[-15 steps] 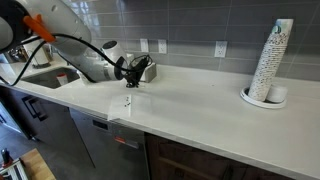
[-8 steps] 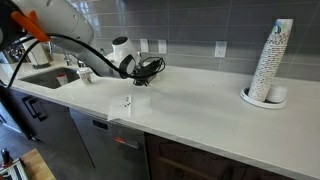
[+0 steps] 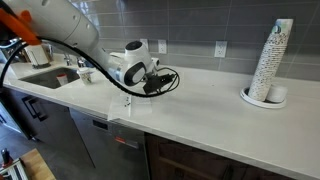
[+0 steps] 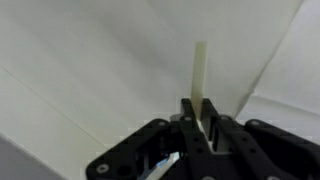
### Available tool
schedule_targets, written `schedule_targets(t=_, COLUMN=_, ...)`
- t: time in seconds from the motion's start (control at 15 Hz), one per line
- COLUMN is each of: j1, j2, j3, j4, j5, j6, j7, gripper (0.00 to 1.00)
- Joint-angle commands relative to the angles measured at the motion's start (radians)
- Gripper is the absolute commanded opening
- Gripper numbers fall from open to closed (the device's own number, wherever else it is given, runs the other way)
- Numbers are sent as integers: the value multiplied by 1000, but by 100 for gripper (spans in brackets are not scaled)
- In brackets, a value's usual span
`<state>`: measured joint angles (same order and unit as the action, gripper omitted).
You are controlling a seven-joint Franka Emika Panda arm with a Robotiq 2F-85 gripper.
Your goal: Pick up the plastic white spoon, push the topmost beam onto the napkin with the plastic white spoon, put the plastic white spoon on the right side of the kitchen counter
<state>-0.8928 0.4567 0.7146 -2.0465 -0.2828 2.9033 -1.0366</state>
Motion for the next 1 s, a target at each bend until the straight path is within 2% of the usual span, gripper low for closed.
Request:
schedule_targets(t=0.0, j1=113, j2=-24, j3=-170, j4=20, j5=135, j6=-29, j7=53, gripper=3)
schedule_targets(t=0.33, j1=326, j2=-21, j3=-430, j4=83, j5=192, j6=-130, j7=173, gripper=3)
schedule_targets(t=0.4, j1=292, j2=-21, j3=-395, j4=54, j5=230, j6=-70, j7=81, gripper=3)
schedule_targets(t=0.47, j1=320, j2=-20, j3=-423, j4=61, j5=238, j6=-75, j7=86, gripper=14)
schedule_targets(t=0.6, j1=333, j2=-19, j3=-431, j4=62, j5=256, j6=-75, j7=73, gripper=14)
schedule_targets(t=0.67, j1=334, j2=-20, j3=-431, j4=62, j5=257, j6=-75, j7=72, gripper=3)
schedule_targets(t=0.93, j1=368, j2=-15, j3=-463, j4=69, j5=296, j6=-100, j7=61, gripper=3)
